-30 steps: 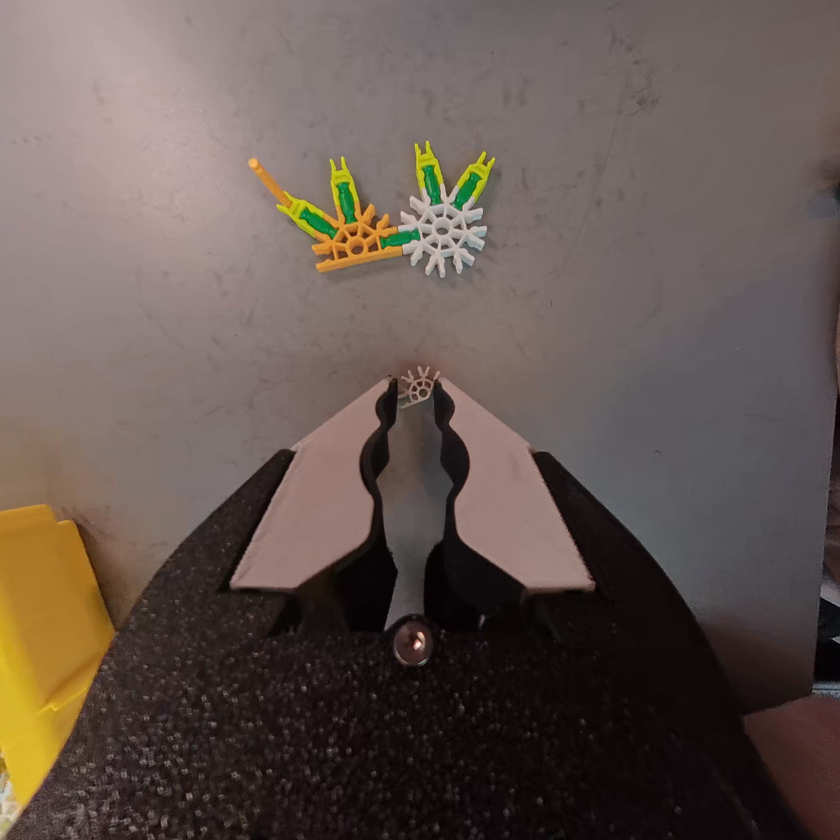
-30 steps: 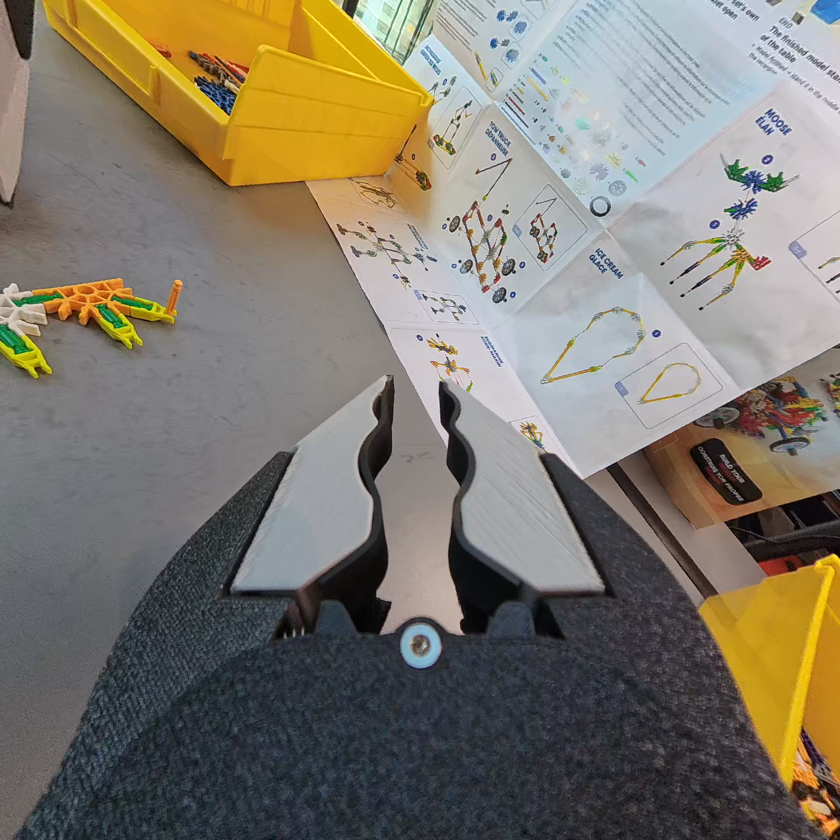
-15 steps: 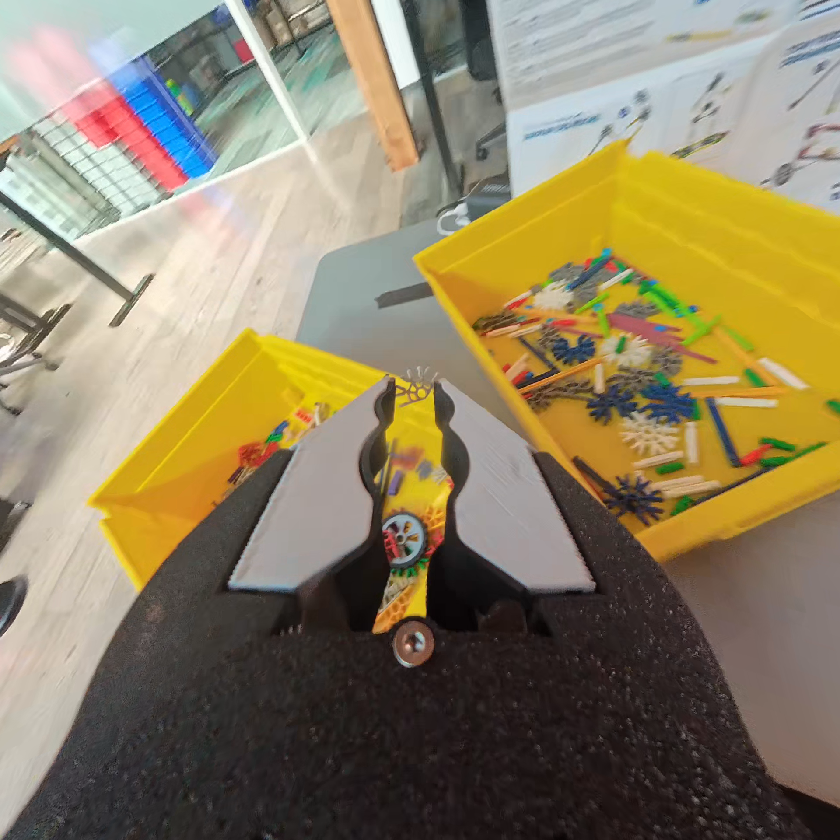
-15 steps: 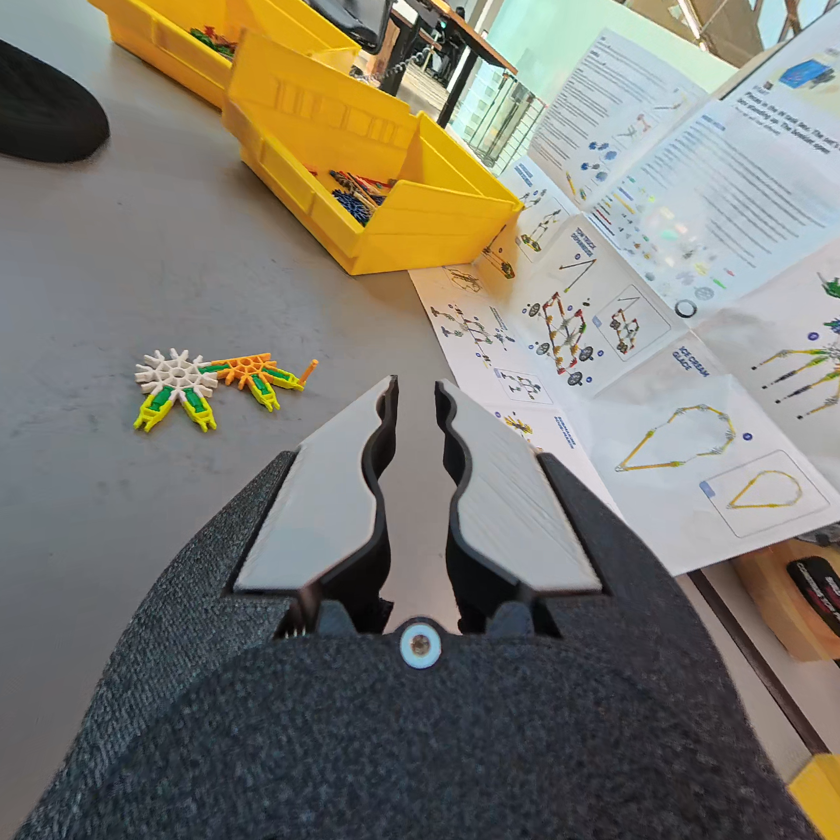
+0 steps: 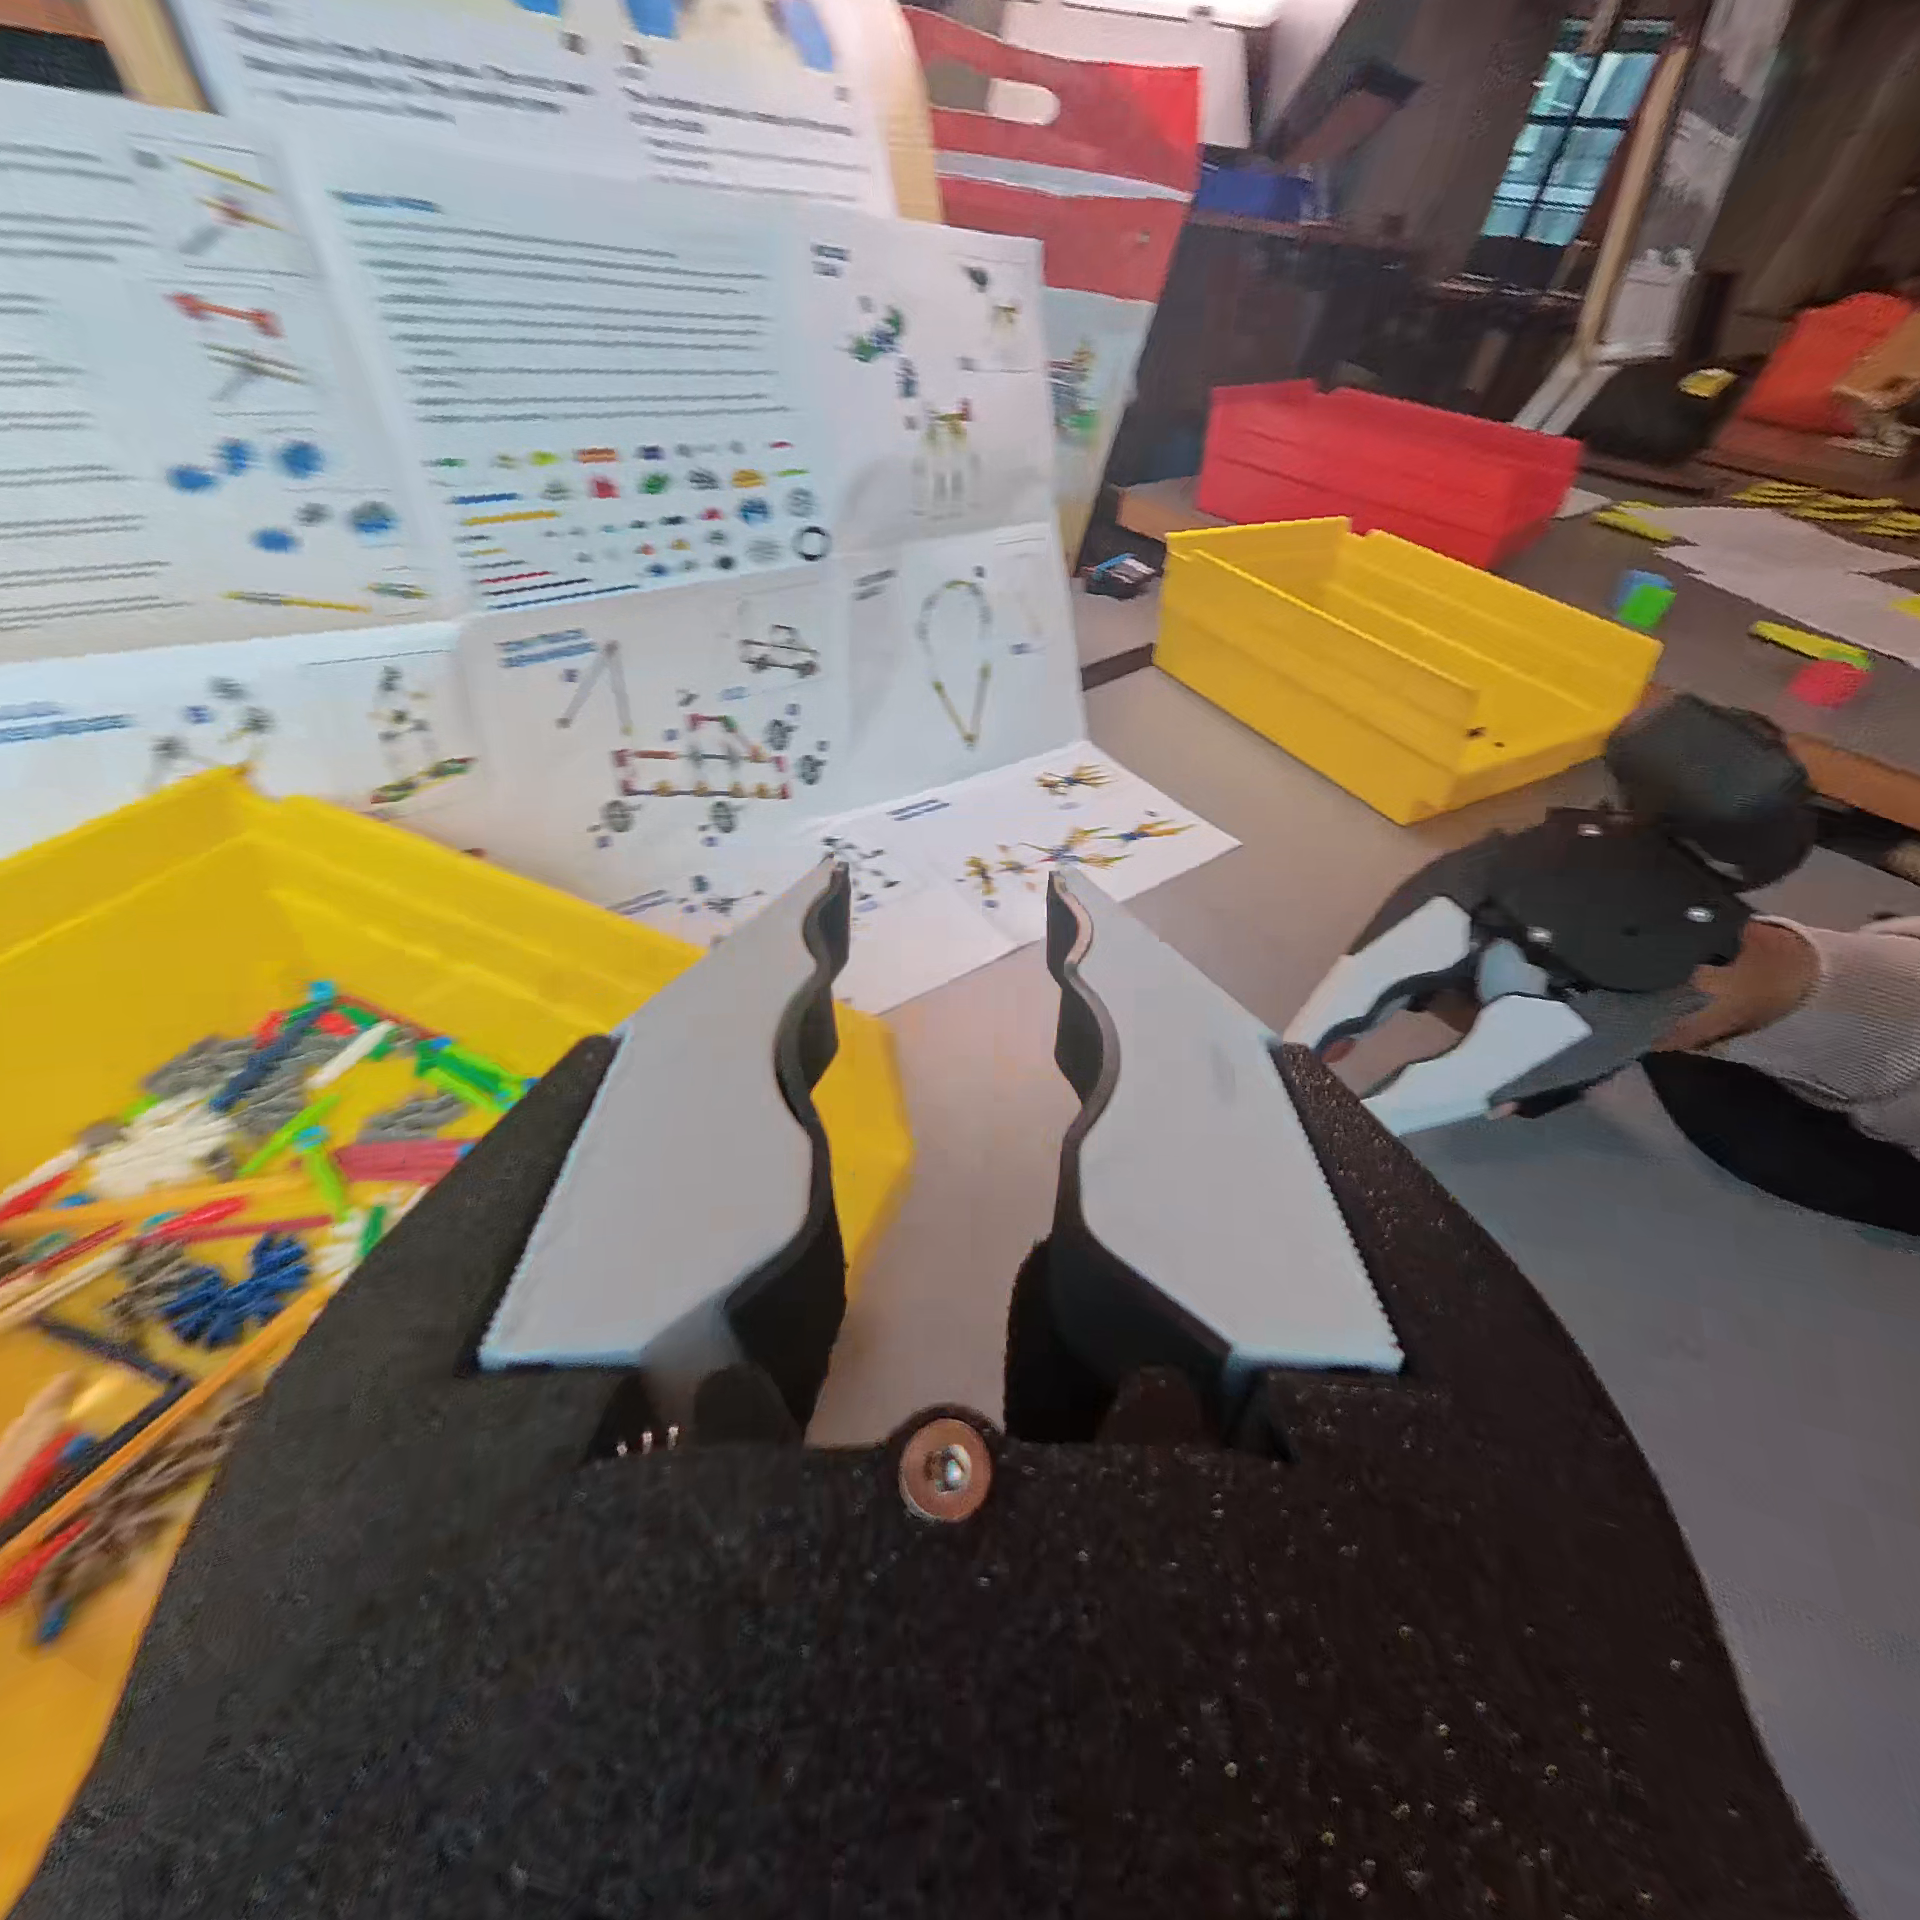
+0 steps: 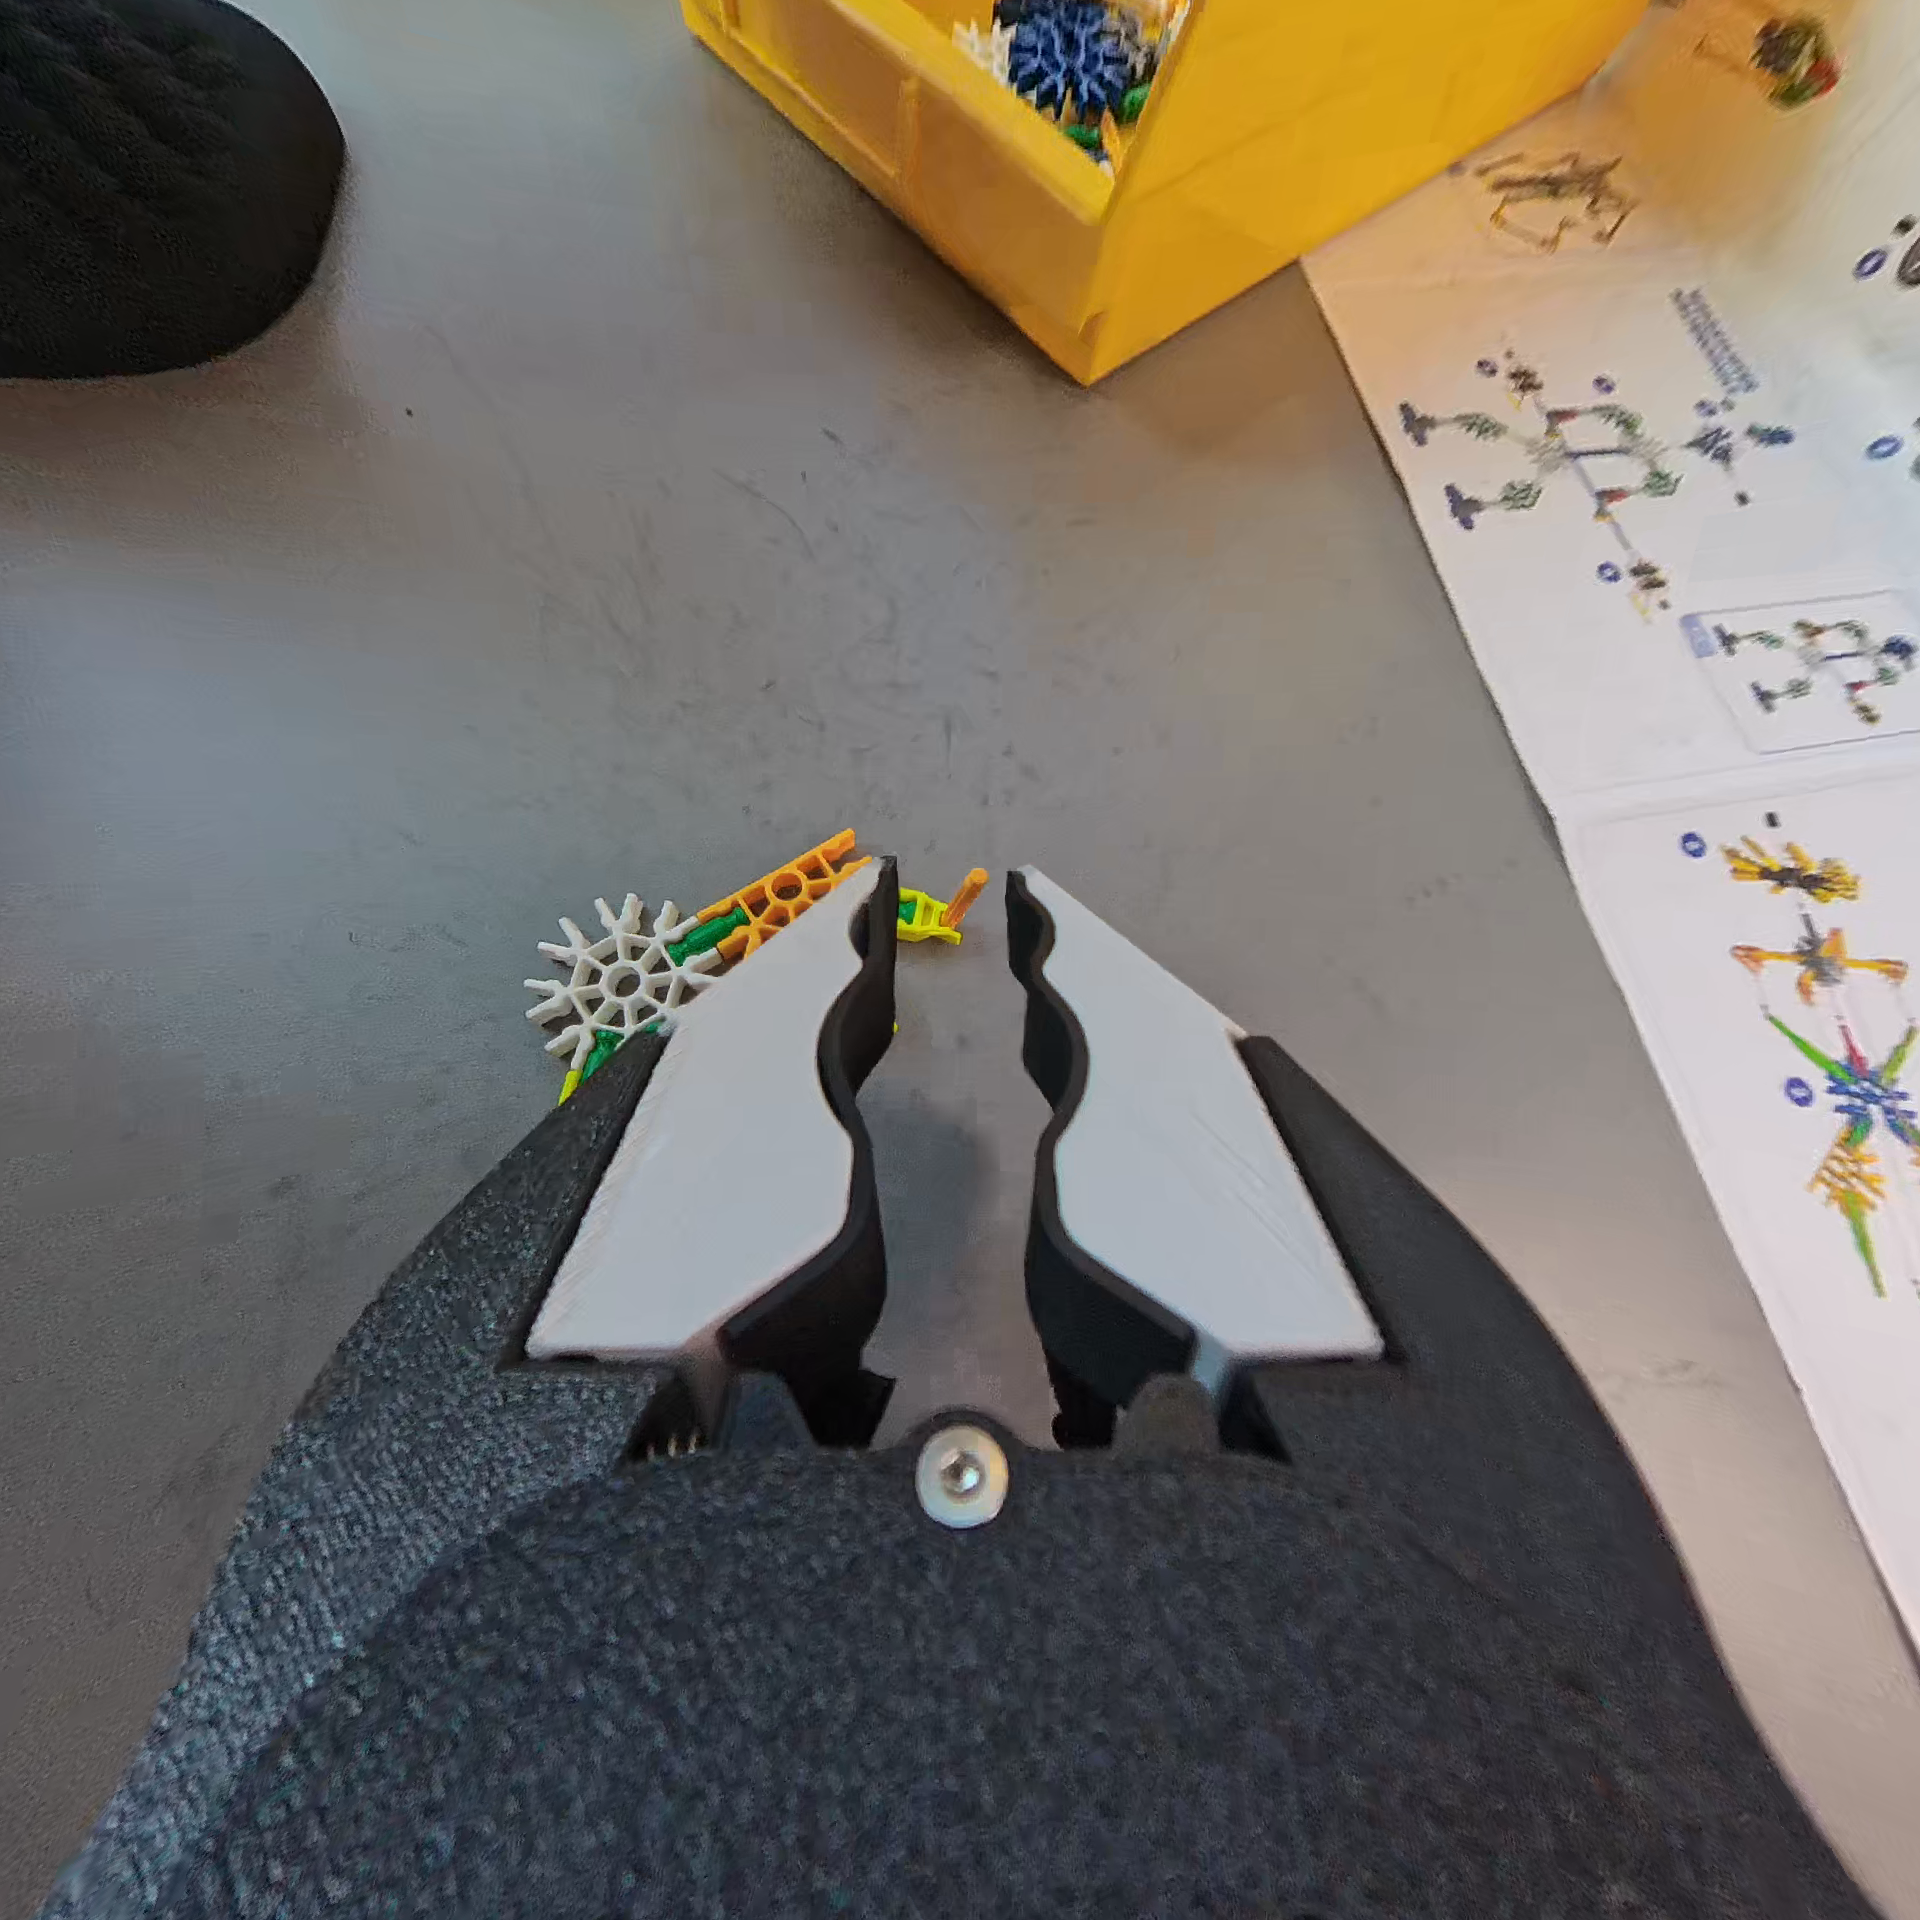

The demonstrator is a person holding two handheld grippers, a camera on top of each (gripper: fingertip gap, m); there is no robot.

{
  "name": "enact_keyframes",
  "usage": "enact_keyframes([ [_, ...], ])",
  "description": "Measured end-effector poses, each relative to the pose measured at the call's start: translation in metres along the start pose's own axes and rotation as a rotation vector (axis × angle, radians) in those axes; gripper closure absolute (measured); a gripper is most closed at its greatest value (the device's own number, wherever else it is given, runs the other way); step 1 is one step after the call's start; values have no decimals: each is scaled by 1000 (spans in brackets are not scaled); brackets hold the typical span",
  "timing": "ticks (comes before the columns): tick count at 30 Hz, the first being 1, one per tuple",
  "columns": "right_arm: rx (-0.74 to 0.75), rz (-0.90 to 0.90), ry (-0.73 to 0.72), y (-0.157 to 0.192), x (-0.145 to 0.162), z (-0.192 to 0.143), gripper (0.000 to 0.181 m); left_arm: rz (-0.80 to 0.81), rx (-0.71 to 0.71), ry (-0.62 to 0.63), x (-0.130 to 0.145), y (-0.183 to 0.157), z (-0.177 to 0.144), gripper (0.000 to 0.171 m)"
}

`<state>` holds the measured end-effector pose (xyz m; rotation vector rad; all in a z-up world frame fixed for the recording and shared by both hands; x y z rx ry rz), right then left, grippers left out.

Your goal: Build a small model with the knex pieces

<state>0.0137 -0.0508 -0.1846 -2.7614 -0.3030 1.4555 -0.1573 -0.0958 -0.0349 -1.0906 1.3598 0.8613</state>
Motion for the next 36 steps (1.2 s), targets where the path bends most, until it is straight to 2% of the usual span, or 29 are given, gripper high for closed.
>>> enact_keyframes([
  [2, 3, 4, 31, 0, 6, 7, 179, -11, 121, 37, 15, -31, 29, 134],
  [5, 20, 1, -61, -3, -3, -2, 181, -58, 255, 96, 48, -65, 58, 134],
  [8, 12, 45, -222, -9, -18, -25, 181, -184, 367, 161, 81, -87, 66, 132],
  [11, -31, 91, -401, -11, -33, -48, 181, -284, 450, 206, 100, -103, 67, 129],
  [15, -69, 101, -508, -5, -45, -63, 181, -257, 452, 253, 111, -111, 75, 130],
  [19, 5, 74, -421, -12, -34, -56, 181, -216, 387, 314, 127, -104, 82, 135],
  [22, 175, 73, -311, -35, -15, -49, 181, -184, 343, 333, 132, -96, 83, 136],
  [24, 271, 74, -232, -52, -4, -42, 168, -156, 314, 345, 134, -91, 83, 136],
  [25, 277, 93, -195, -56, 1, -35, 156, -144, 305, 348, 135, -90, 84, 136],
  [28, 290, 123, -65, -69, 7, -10, 143, -132, 291, 342, 134, -87, 85, 136],
  [30, 283, 106, 37, -74, 16, 6, 154, -137, 286, 338, 134, -86, 85, 136],
  [31, 263, 101, 71, -73, 20, 11, 175, -139, 284, 335, 134, -85, 85, 136],
  [32, 236, 95, 71, -70, 19, 12, 179, -140, 281, 331, 134, -85, 84, 136],
  [34, 214, 83, 28, -67, 12, 6, 180, -150, 277, 314, 132, -83, 82, 136],
  [36, 147, 37, -111, -57, -6, -5, 180, -182, 290, 287, 128, -83, 80, 136],
])
Point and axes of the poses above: each gripper's, where its closed fingertips meet, z out along the fingers, x out of its underside, y = z × x across the jaws, the point moved 3 cm from there along -z, back along the fingers, and after that the axes turned 5 degrees about -y, right-handed, at the moved point
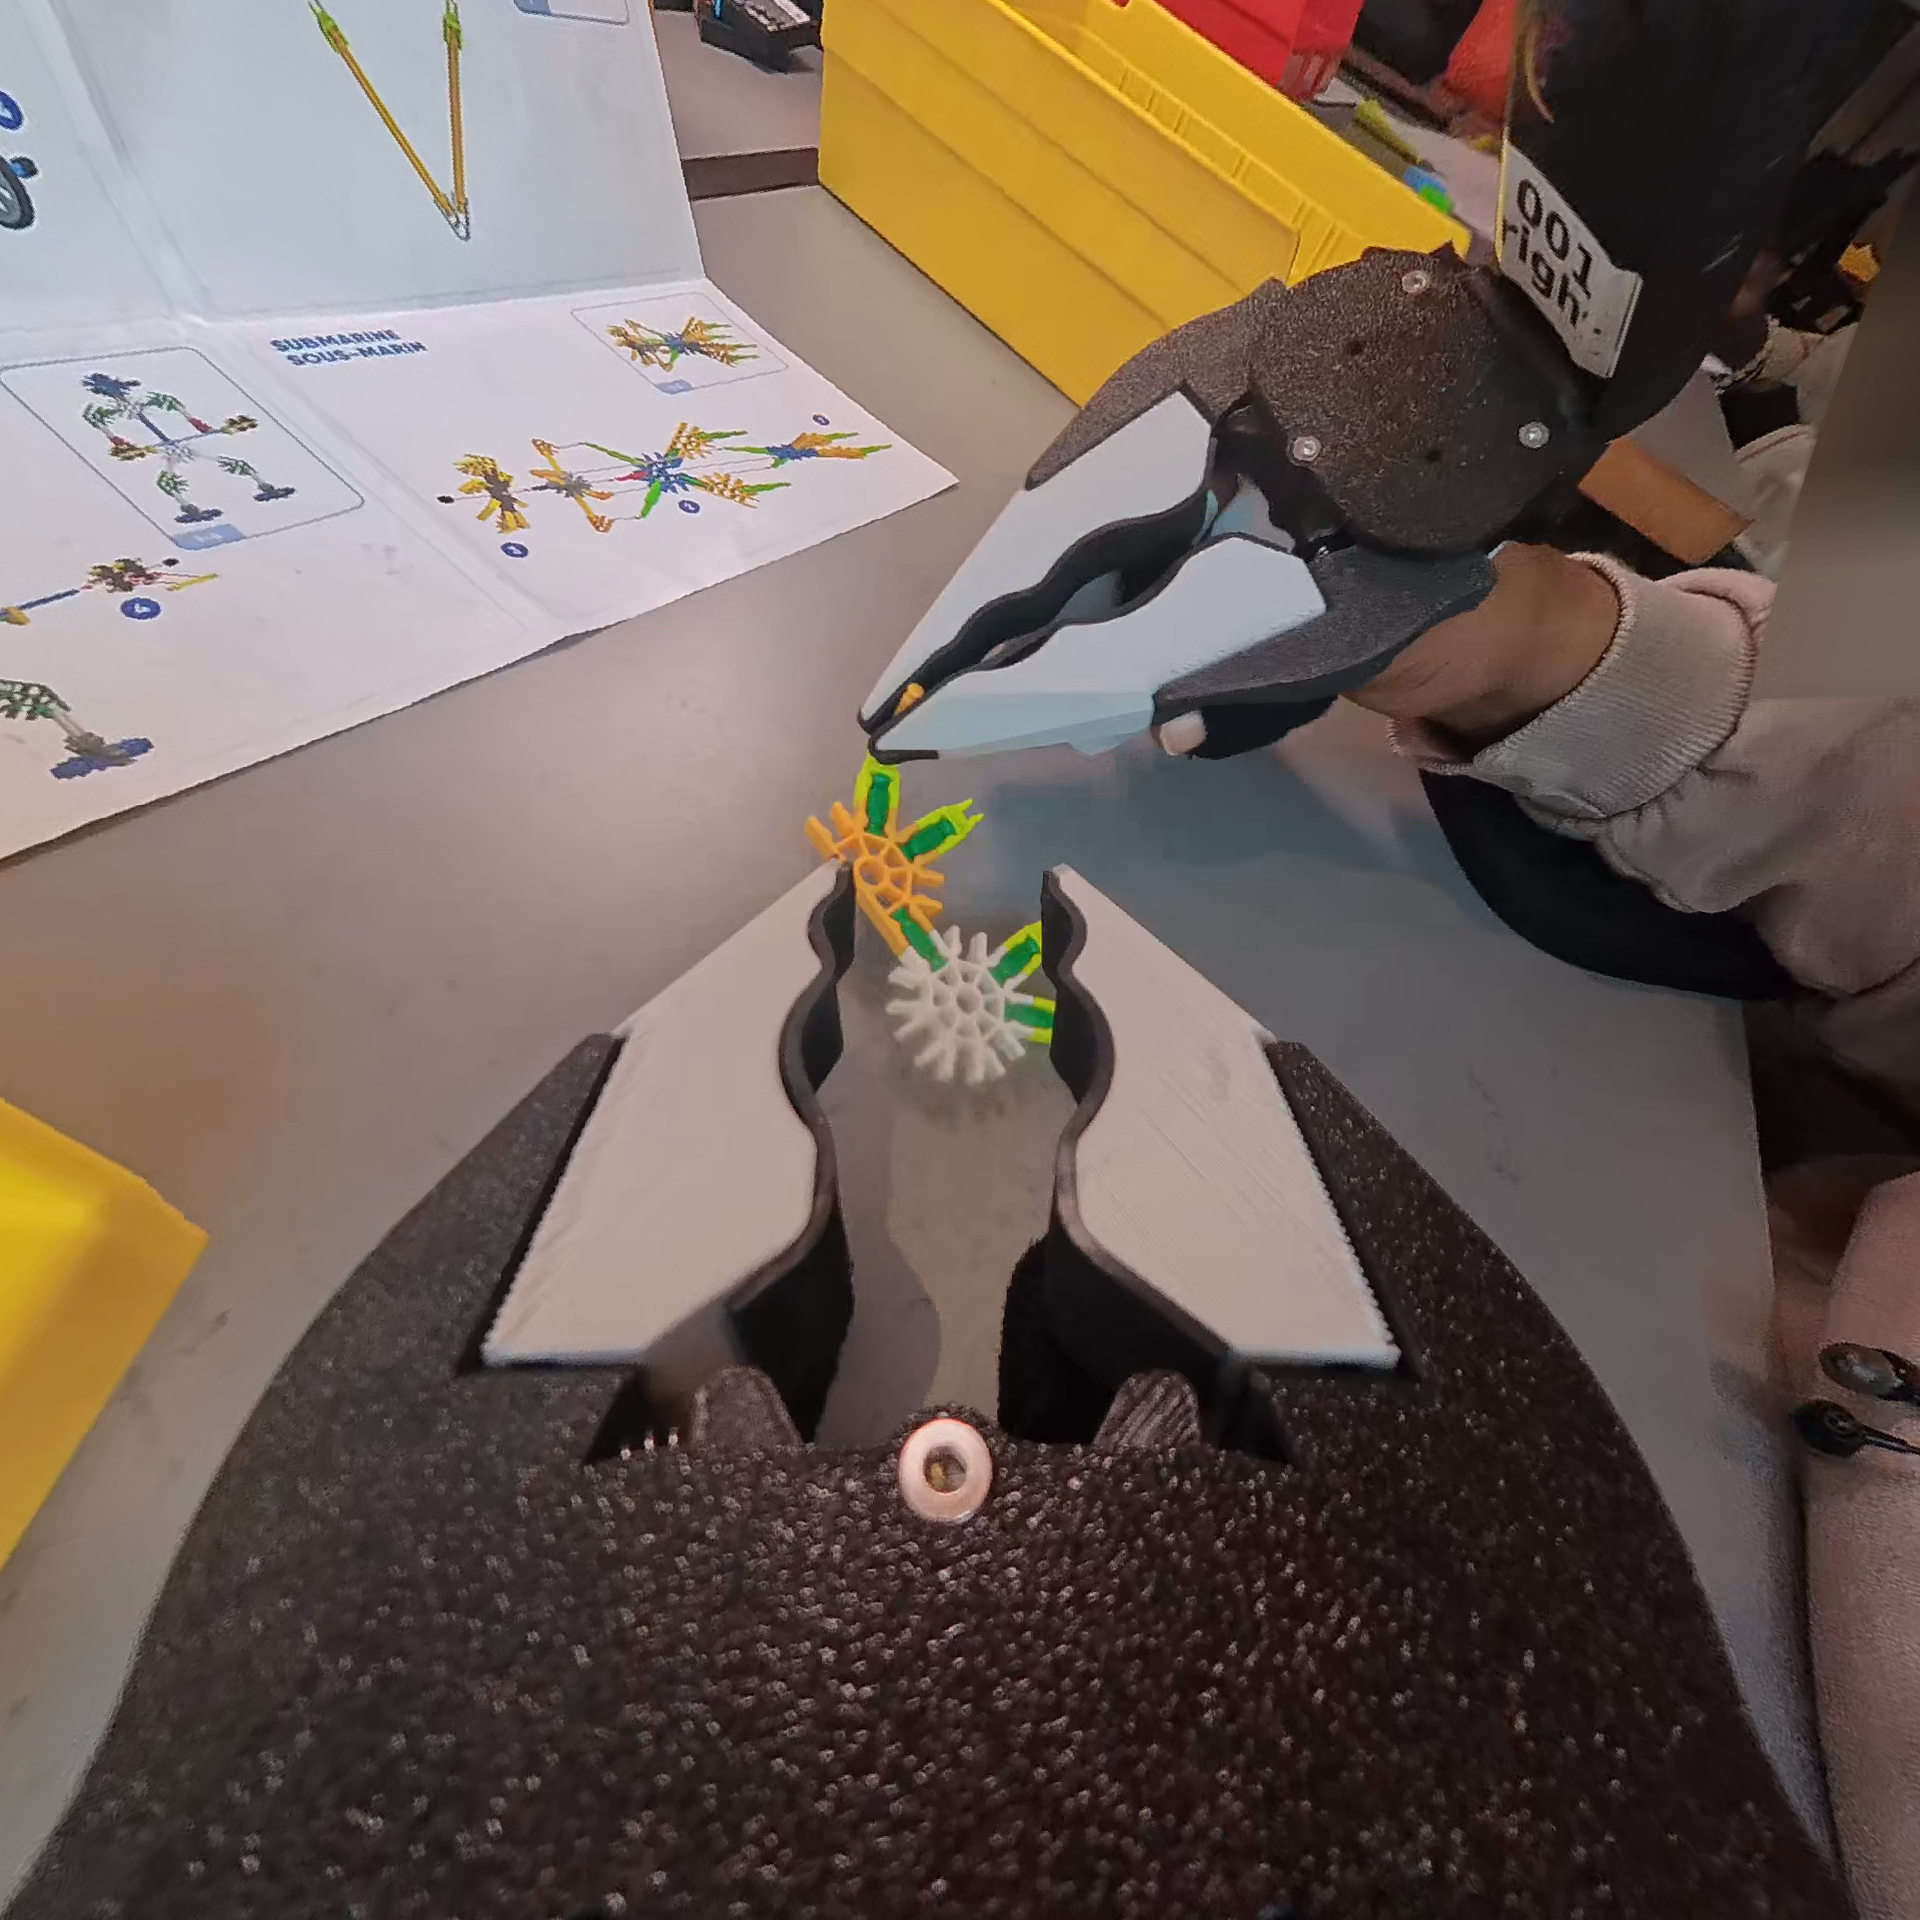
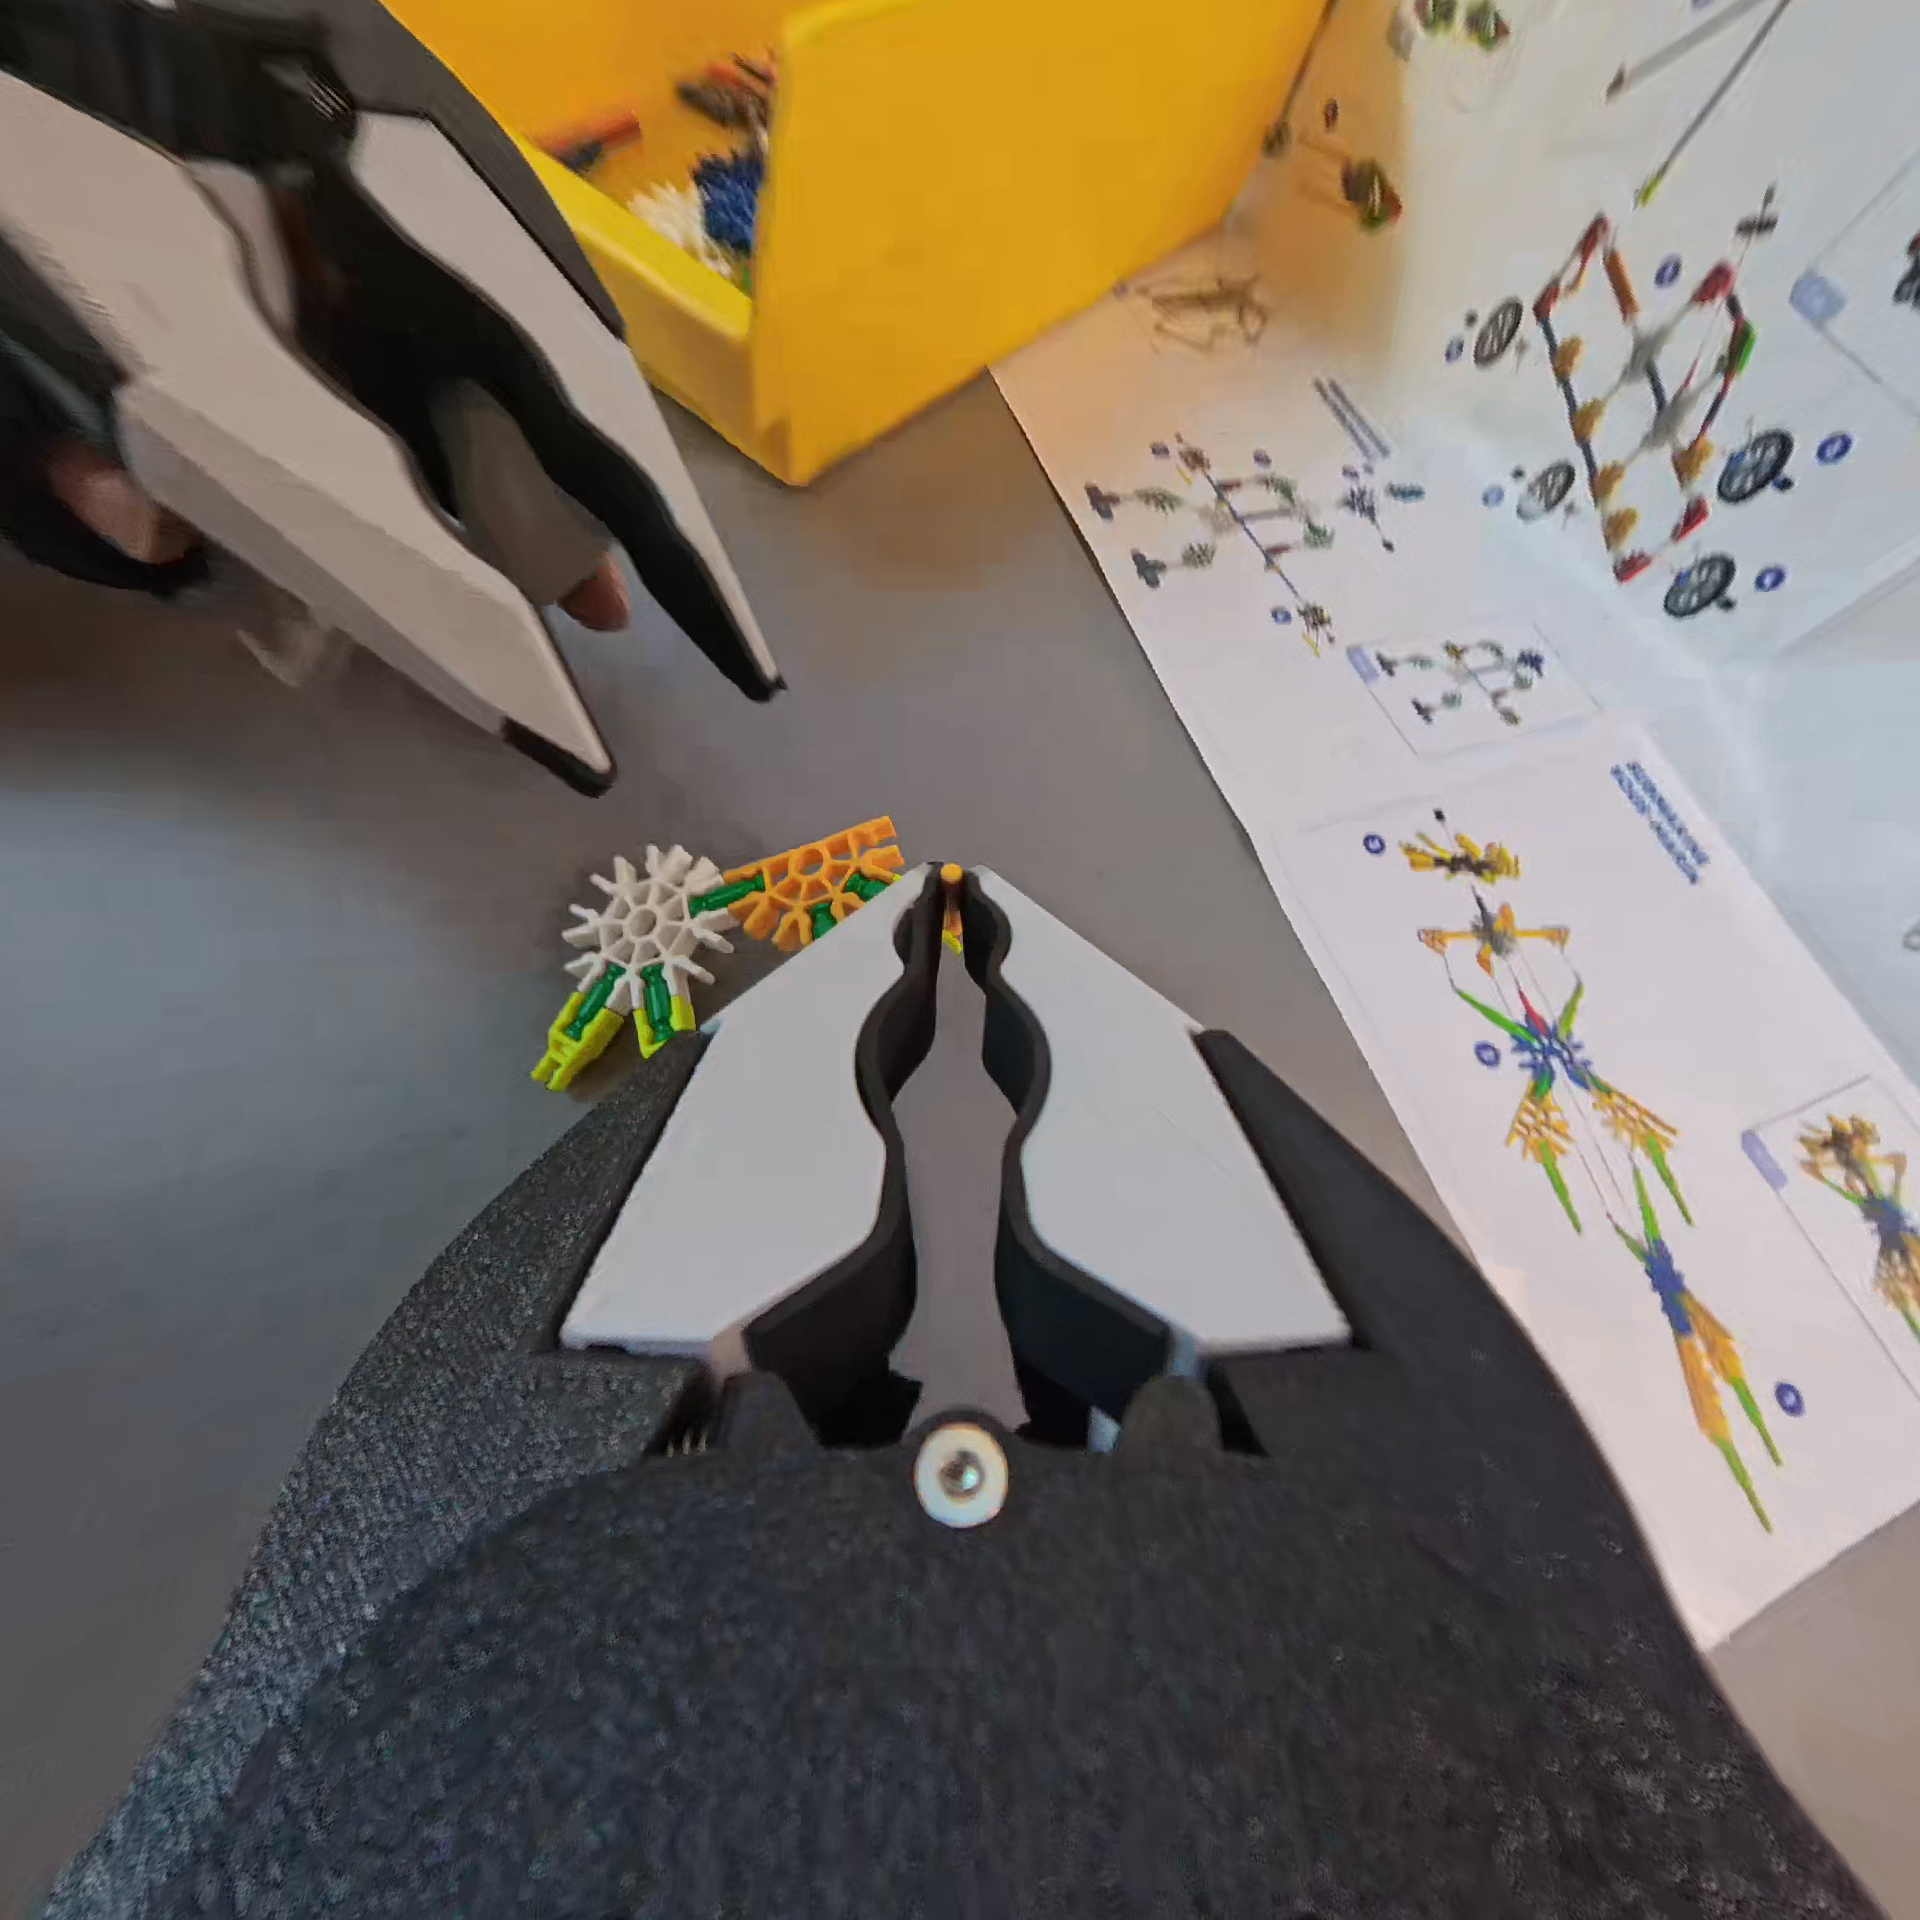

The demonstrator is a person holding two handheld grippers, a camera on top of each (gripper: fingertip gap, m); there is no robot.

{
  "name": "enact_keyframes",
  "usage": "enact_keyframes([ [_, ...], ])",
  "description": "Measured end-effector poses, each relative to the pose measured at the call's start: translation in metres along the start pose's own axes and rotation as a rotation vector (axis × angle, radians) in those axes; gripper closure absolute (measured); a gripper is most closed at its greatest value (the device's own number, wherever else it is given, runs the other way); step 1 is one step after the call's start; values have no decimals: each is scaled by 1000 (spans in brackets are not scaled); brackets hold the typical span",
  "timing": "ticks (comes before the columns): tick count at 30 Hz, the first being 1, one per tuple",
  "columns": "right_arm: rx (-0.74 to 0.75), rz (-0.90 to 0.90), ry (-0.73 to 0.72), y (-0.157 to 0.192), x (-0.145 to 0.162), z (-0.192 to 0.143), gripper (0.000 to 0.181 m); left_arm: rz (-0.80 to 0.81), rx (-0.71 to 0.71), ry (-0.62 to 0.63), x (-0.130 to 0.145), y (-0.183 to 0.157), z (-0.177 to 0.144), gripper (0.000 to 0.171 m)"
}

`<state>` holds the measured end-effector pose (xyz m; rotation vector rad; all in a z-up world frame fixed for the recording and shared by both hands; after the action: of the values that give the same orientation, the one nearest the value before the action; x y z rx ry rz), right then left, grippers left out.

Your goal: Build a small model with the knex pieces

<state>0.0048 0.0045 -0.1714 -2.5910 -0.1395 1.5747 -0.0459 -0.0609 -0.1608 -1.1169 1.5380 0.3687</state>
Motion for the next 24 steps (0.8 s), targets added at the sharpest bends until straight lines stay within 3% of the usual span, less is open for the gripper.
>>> enact_keyframes([
  [3, -77, -45, -228, 18, -34, -19, 180, -55, 81, -55, -7, -8, -2, 133],
  [7, -194, -2, -418, 41, -60, -39, 180, -95, 227, -118, -16, -28, -5, 136],
  [9, -251, 36, -464, 47, -65, -46, 180, -81, 335, -147, -20, -44, -10, 158],
  [10, -281, 70, -486, 49, -67, -51, 180, -73, 368, -164, -22, -50, -12, 161],
  [17, -627, 406, -588, 70, -78, -77, 180, 124, 492, -213, -28, -82, -27, 167],
  [21, -847, 612, -613, 74, -75, -81, 180, 147, 539, -201, -26, -93, -29, 167],
  [24, -928, 720, -658, 74, -76, -82, 180, 131, 545, -210, -28, -94, -29, 167],
])
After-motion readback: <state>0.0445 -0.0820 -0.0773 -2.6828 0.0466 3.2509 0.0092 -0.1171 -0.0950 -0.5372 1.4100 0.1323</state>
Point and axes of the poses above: each gripper's, where its closed fingertips meet, z out along the fingers, x out of its underside, y = z × x across the jaws, the point moved 3 cm from there along -z, back along the fingers, and after that the axes turned 5 degrees about -y, right-handed, at the moved point
